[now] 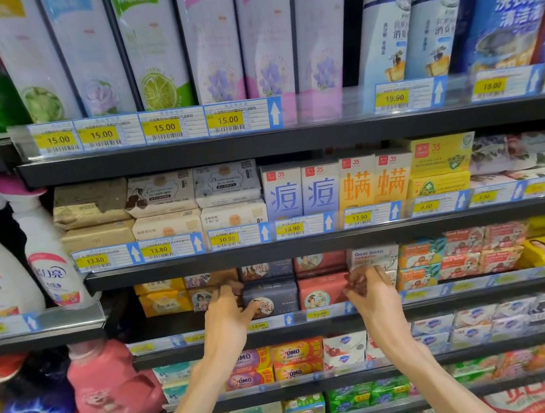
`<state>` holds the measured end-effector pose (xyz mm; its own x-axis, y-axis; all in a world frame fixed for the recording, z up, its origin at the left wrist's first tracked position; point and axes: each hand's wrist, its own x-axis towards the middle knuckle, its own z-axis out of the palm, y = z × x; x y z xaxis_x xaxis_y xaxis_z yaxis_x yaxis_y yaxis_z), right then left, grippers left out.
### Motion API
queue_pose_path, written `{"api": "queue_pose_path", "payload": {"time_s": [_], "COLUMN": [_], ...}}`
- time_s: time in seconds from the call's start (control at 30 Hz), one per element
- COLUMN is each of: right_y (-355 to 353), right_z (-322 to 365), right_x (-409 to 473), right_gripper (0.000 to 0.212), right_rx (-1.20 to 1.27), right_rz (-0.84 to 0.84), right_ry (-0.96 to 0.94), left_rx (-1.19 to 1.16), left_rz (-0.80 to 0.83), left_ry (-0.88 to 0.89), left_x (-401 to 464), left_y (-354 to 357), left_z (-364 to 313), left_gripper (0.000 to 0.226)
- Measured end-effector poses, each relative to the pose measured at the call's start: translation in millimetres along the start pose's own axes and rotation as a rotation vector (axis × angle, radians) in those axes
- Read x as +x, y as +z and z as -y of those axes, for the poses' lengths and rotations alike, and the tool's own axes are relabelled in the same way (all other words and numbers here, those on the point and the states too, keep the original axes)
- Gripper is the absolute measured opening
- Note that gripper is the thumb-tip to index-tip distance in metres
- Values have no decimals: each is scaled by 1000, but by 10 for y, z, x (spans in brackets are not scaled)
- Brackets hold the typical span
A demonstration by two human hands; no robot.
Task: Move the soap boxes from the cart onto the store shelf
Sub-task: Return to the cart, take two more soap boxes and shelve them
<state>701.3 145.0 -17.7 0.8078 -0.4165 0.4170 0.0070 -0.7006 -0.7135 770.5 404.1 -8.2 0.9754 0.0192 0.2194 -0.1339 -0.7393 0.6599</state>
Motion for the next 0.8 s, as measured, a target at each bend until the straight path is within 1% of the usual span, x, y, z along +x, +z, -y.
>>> {"api": "queue_pose_path", "payload": {"time_s": [0.1,0.2,0.23,0.3,0.37,0.43,0.47,0.57,0.73,0.8], "right_y": [16,35,37,68,136,240,288,366,343,320], "right_z": [-14,-21,-6,36,105,159,179,210,216,236], "right_x": [24,-24,-50,-112,-176,-226,-244,-262,-251,-266], "right_gripper": [20,13,9,4,8,14,18,23,22,19], "right_rx": [-20,-76,-115,-205,-275,-330,-347,-370,-371,-367], "right_rz": [11,-1,-14,-14,46,98,107,116,124,126], "right_ry": [-2,-52,-90,-225,-376,-473,-487,-446,-420,-426], "left_rx": [8,8,7,6,12,14,11,-2,12,21], "left_rz": [-1,1,1,0,3,5,6,6,1,-7], "left_ry": [-2,-4,-3,-1,0,2,5,21,39,70], "left_x": [-6,-14,-15,-15,-19,-19,-14,-2,-2,-18], "left_y": [-6,-8,-11,-6,-4,3,7,18,29,20], "left_z": [-8,-5,-5,-3,-9,1,9,28,58,68], "left_gripper": [37,38,38,38,38,38,38,38,39,43]}}
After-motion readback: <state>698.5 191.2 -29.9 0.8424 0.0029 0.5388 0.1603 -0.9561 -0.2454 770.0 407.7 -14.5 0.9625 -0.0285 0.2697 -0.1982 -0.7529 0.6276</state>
